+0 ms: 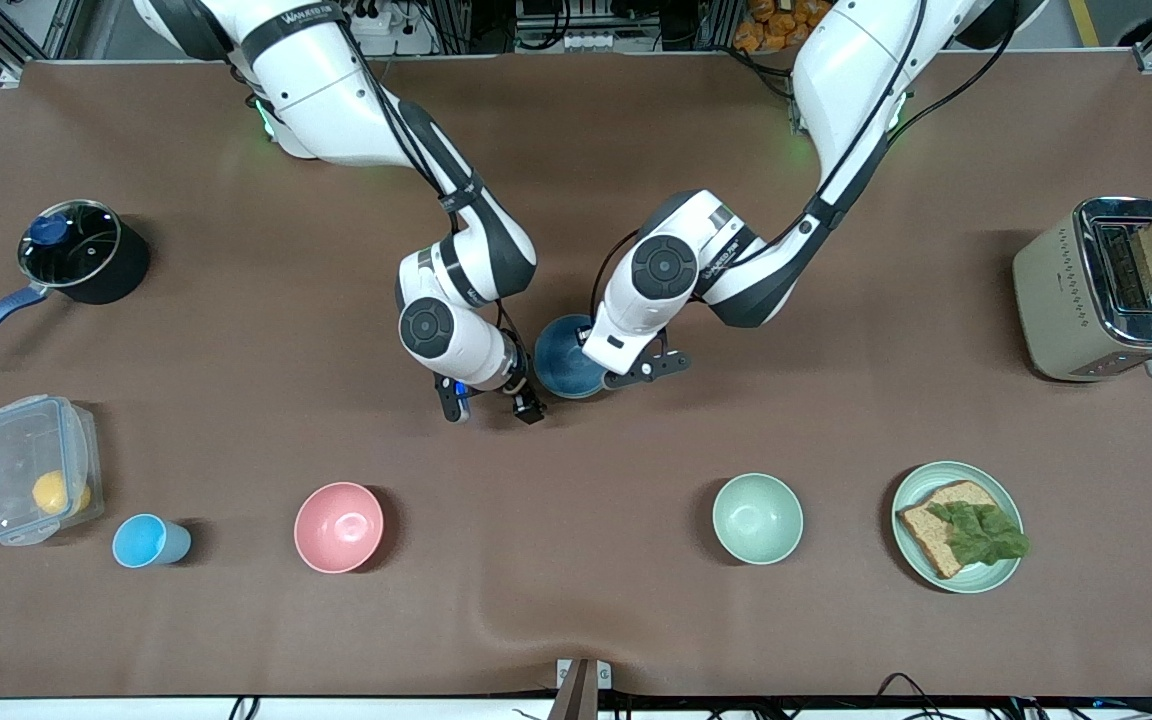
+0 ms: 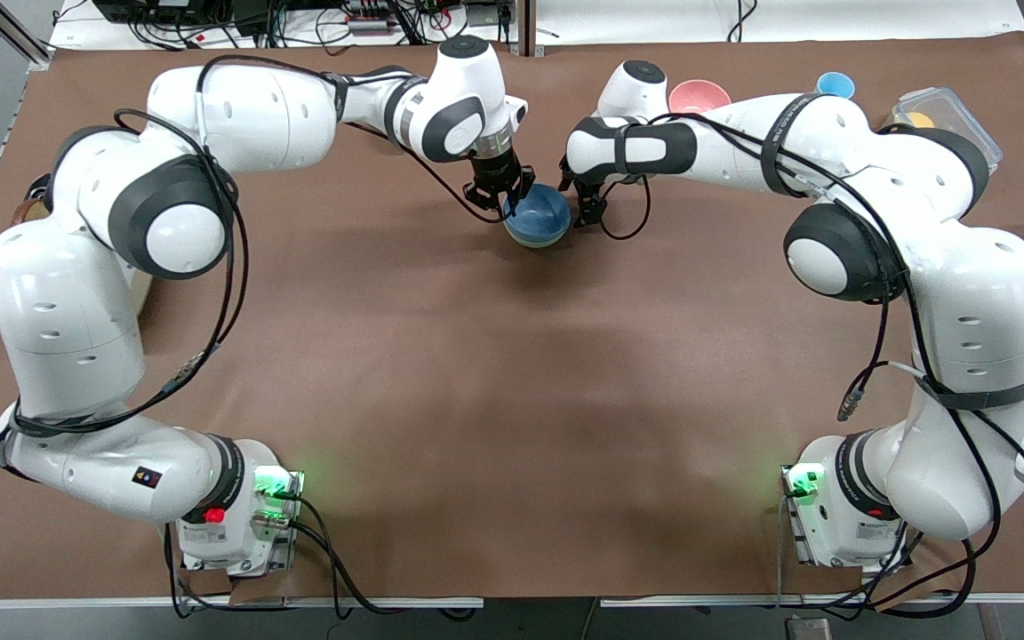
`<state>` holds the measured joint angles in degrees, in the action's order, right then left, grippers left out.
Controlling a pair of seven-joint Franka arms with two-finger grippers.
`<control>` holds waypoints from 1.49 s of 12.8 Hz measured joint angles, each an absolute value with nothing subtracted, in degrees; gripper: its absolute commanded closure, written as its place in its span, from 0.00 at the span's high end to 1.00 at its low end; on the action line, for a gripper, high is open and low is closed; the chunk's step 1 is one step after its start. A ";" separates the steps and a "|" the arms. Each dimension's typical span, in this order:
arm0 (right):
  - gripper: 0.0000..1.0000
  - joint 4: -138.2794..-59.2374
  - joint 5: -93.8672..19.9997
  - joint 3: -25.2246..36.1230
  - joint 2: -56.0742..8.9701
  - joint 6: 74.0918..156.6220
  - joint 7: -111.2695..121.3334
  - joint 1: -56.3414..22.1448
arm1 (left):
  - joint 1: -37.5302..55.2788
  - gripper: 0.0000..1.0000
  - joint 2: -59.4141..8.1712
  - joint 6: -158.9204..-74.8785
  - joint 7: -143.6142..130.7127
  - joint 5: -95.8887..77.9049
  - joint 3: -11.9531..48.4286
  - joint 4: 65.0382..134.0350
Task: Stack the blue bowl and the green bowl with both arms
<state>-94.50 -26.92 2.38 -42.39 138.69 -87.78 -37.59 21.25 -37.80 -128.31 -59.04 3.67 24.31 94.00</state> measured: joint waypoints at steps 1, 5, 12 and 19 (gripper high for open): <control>1.00 -94.53 -26.92 2.45 -42.40 138.69 -87.79 -37.58 | 21.25 1.00 -37.80 -128.37 -59.04 3.67 24.31 93.68; 1.00 -94.60 -26.90 2.63 -42.40 138.70 -87.79 -37.58 | 20.19 1.00 -36.09 -128.51 -59.04 3.75 24.08 91.17; 1.00 -93.37 -18.49 5.12 -40.72 133.61 -81.86 -36.52 | 6.11 1.00 -17.22 -111.38 -50.78 6.32 23.65 90.17; 1.00 -90.07 -18.23 6.20 -29.51 112.30 -43.56 -20.80 | -6.80 1.00 -4.74 -98.12 -29.95 6.32 23.81 90.27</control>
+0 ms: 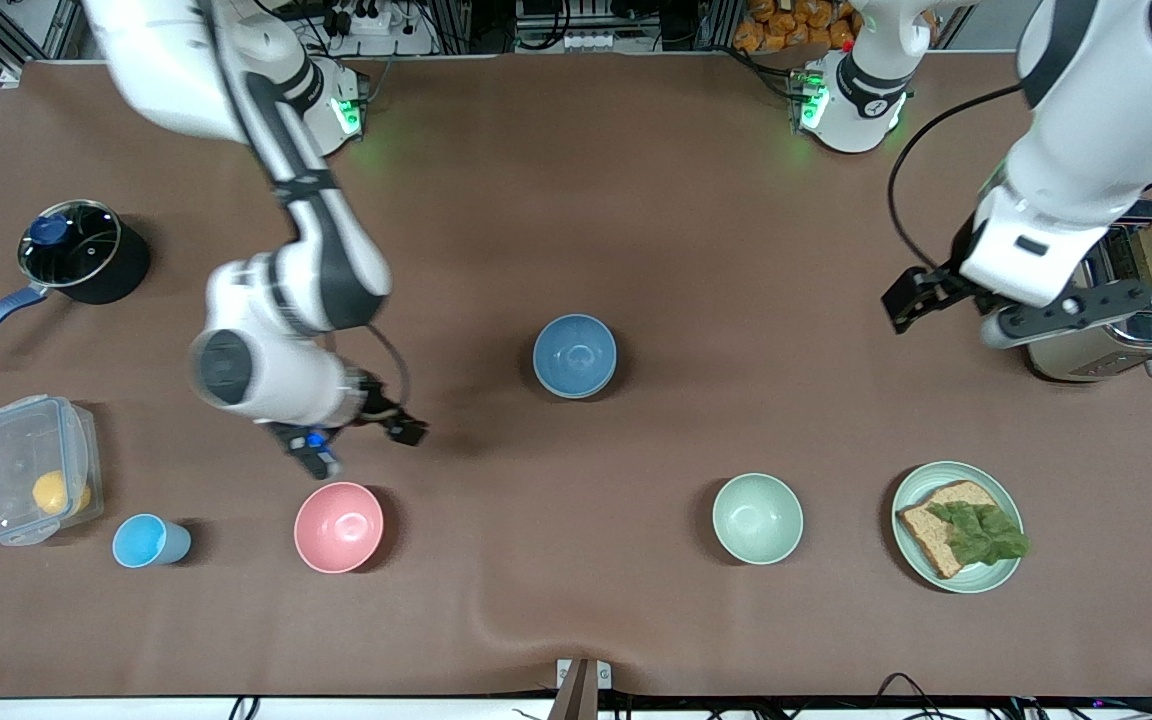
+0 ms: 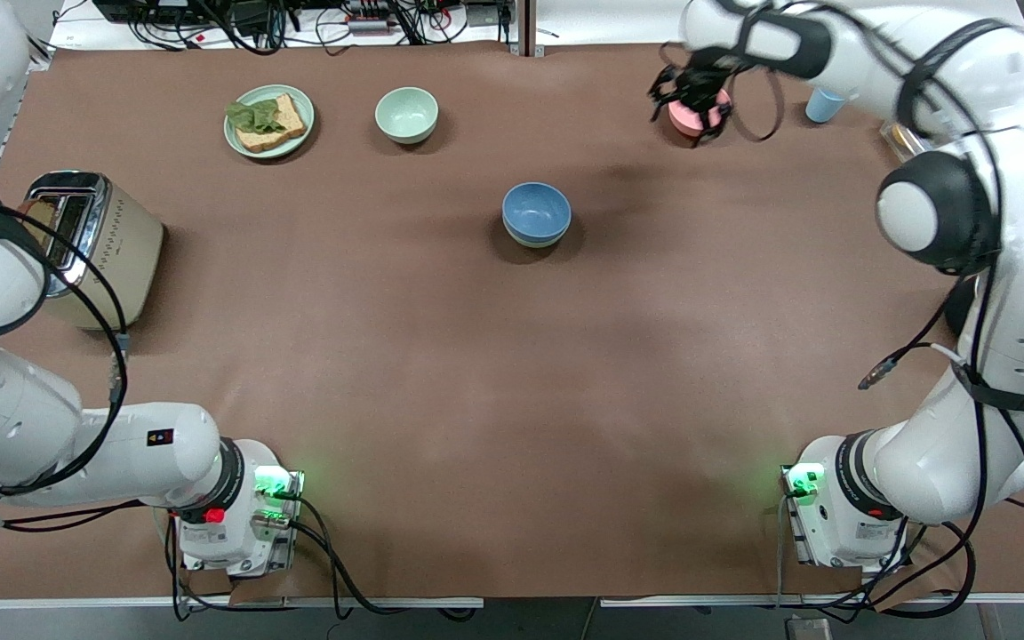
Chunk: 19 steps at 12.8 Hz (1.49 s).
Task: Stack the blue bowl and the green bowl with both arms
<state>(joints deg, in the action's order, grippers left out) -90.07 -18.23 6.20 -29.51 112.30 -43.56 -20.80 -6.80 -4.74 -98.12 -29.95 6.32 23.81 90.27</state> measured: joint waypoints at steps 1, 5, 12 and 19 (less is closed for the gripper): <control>1.00 -89.61 -18.23 6.18 -27.75 109.18 -38.10 -18.67 | -7.03 1.00 -4.13 -97.64 -28.93 5.87 23.78 90.26; 1.00 -89.19 -14.41 6.19 -18.47 97.95 -19.16 -13.12 | -3.44 1.00 -2.19 -94.82 -19.29 4.71 17.67 90.26; 1.00 -89.20 -1.45 5.06 -3.31 85.58 2.08 -6.33 | -2.05 1.00 -0.56 -91.65 -13.42 2.32 13.13 90.11; 1.00 -88.61 3.25 1.04 -1.85 84.05 2.56 -3.17 | -2.03 1.00 0.53 -90.05 -10.27 2.32 11.14 90.10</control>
